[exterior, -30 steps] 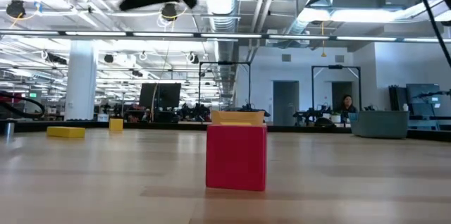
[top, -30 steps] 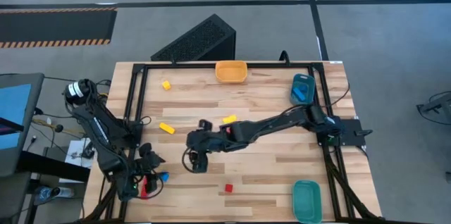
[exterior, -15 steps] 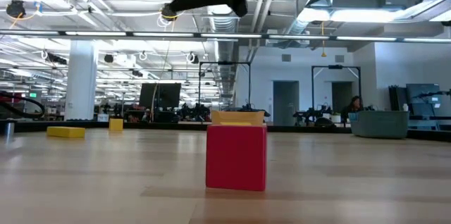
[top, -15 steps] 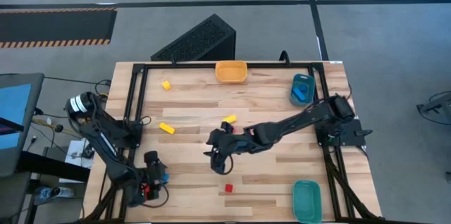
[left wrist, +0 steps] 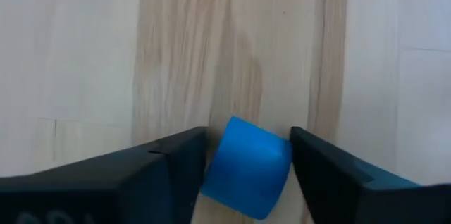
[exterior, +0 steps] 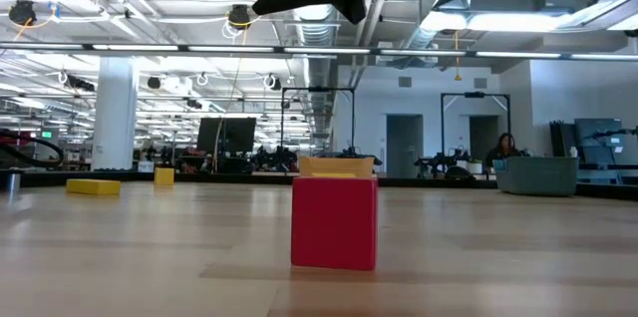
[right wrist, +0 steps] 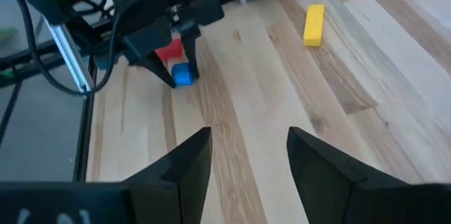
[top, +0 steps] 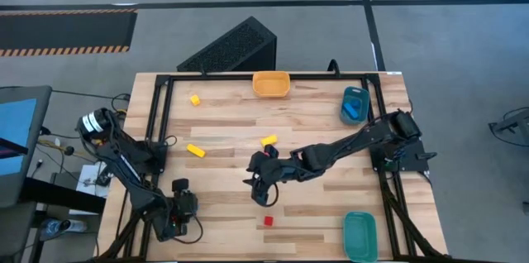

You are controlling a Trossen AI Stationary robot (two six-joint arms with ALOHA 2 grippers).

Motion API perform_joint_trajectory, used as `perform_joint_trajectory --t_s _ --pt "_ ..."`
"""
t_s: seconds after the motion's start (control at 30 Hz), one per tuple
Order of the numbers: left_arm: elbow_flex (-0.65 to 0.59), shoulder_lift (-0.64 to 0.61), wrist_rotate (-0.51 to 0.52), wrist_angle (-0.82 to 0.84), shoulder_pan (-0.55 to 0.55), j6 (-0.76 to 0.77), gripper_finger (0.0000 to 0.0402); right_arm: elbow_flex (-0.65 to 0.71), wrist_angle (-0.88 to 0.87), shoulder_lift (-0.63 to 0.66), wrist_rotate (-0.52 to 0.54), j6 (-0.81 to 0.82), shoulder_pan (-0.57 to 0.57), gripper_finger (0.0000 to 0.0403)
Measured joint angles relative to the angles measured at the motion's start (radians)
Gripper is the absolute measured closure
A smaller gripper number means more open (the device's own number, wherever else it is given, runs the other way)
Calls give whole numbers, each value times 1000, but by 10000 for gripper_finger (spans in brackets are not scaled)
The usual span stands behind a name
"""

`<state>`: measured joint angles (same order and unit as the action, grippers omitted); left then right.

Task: Sort & place blocks by color
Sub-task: Put the blue block into the blue bin

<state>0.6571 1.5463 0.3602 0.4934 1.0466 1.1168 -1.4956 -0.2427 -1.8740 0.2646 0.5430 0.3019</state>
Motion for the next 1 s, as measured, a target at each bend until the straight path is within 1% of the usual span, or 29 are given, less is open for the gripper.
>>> perform_joint_trajectory --t_s 0.1,0.17,0.37,0.47,0.57,0.7,0.8,0.87,1.0 --pt "0 -1 -9 2 0 6 278 0 -4 0 -3 32 0 198" --pt "-1 -5 -16 4 -7 23 300 0 -5 -3 -4 70 0 198" --pt "-7 -67 -21 23 -47 48 301 0 6 -14 -31 202 -4 198" --pt "-7 -131 47 20 -65 60 292 0 19 -14 -32 309 -10 198" --pt "-6 -194 153 30 -67 77 279 0 70 -14 -32 375 -11 198" --pt "-6 -280 314 18 -67 89 284 0 115 -14 -73 463 -14 198" --pt "-6 -349 406 8 -71 83 291 0 135 -14 -91 541 -6 196" --pt "-6 -396 451 -13 -71 34 291 0 144 -14 -86 593 -1 191" --pt "-5 -463 515 -124 -71 -181 288 0 239 -14 -86 669 6 168"
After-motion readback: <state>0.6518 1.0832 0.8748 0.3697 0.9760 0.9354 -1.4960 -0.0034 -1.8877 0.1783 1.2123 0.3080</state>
